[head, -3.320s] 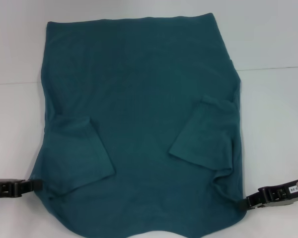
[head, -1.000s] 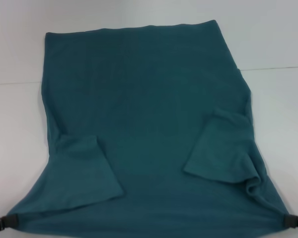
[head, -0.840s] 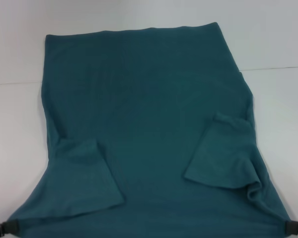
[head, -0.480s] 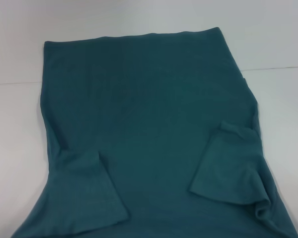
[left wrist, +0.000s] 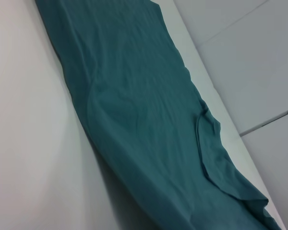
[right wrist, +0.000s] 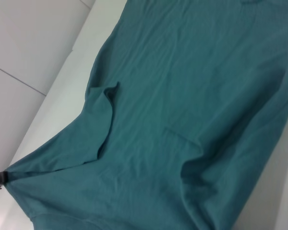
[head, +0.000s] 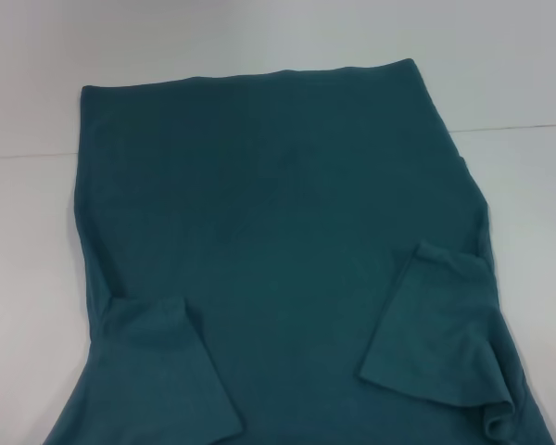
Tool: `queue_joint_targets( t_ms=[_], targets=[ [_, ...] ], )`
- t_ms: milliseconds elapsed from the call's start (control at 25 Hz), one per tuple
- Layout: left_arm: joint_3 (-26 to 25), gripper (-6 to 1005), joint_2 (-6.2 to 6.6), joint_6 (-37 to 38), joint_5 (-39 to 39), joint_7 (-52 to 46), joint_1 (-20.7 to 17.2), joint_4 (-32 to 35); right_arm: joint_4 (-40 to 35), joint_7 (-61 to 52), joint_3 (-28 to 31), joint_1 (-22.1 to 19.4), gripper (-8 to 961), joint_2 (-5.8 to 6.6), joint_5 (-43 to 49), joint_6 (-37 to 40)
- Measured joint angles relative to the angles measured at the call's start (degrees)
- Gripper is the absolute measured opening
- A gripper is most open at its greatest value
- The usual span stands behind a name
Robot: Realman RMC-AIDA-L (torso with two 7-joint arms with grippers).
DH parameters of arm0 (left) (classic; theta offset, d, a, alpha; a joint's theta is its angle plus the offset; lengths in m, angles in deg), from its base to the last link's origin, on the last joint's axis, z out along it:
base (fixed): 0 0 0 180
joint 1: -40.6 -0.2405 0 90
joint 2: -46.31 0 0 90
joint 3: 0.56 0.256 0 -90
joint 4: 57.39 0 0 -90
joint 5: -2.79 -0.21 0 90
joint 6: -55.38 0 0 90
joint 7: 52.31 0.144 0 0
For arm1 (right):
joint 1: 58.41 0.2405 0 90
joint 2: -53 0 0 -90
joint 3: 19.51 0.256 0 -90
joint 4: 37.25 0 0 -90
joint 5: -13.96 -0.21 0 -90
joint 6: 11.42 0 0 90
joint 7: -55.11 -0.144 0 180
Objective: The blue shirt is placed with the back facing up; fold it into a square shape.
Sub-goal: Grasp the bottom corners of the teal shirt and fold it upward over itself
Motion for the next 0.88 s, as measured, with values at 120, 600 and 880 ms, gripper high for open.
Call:
queue_joint_targets(
  t_ms=[120, 600, 880],
  targets=[
    [0.09, 27, 0.04, -0.07, 0.20, 0.05, 0.63, -0.23, 0.01, 0.08, 1.10, 0.56, 56, 0.00, -0.45, -0.09],
    [-0.32, 28, 4.34, -10.49, 5.91, -1.36, 13.00, -9.11, 3.68, -0.74, 5.01, 13.87, 60, -0.79, -2.56, -8.77],
    [-0.60, 27, 6.88, -22.30, 9.86, -1.50, 19.40, -14.65, 5.15, -2.03, 5.21, 20.43, 64, -0.82, -6.21, -19.03]
  ],
)
